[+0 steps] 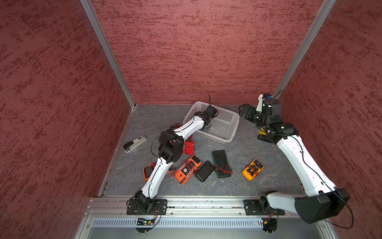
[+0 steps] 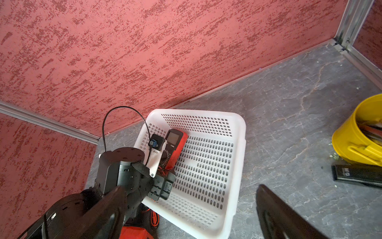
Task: Put the multimeter into the basket
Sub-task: Place the multimeter in the basket, then pick up the multimeter from the center of the board.
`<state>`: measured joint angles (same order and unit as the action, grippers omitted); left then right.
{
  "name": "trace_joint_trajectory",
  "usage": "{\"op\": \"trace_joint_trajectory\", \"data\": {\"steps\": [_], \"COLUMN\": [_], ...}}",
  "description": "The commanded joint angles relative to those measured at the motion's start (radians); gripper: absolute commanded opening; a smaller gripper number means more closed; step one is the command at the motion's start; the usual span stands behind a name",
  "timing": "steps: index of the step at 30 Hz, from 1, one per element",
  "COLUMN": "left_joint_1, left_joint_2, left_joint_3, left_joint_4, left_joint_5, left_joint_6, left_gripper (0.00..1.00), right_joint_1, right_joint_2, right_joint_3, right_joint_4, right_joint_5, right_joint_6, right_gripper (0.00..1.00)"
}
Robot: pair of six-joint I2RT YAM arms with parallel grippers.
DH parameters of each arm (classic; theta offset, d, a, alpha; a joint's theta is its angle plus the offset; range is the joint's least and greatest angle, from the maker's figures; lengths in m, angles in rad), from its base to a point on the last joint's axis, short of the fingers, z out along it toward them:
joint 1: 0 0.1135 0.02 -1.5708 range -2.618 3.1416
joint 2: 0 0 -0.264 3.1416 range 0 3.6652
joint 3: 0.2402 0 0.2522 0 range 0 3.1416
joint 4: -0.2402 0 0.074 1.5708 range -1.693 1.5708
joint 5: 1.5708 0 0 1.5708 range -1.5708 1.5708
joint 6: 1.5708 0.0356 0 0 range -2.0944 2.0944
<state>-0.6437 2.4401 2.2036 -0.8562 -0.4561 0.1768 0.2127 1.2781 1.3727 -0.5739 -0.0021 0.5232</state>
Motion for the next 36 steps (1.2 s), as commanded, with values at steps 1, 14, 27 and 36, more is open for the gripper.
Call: {"op": "trace_joint_trajectory", "data": {"steps": [1, 14, 27, 36], "left_joint_1": [-0.005, 0.023, 0.155, 0.258], "left_joint_2": [-0.060, -0.431, -0.821, -0.933], "left_joint_3": [0.022, -0.306, -0.798, -0.938], "left_joint_4": [-0.049, 0.037, 0.267, 0.306], "left_joint_5": [0.149, 0.313, 0.163, 0.114], "left_joint_6": [-0.084, -0.378, -0.625, -0.678], "left_gripper": [1.00, 1.00, 1.00, 1.00], "right_joint_1": [0.003, 0.028, 0.392, 0.591], "right_joint_2": [0.014, 0.037, -0.006, 0.098], "right_joint_3": [0.056, 0.031, -0.116, -0.218], "right_joint_4": [-0.041, -0.197, -0.467, -0.451], "right_joint_5": [0.045, 0.095, 0.233, 0.131], "right_joint_6": [-0.012, -0.047, 0.059, 0.143], "right_gripper": [0.99, 0.99, 0.99, 0.99]}}
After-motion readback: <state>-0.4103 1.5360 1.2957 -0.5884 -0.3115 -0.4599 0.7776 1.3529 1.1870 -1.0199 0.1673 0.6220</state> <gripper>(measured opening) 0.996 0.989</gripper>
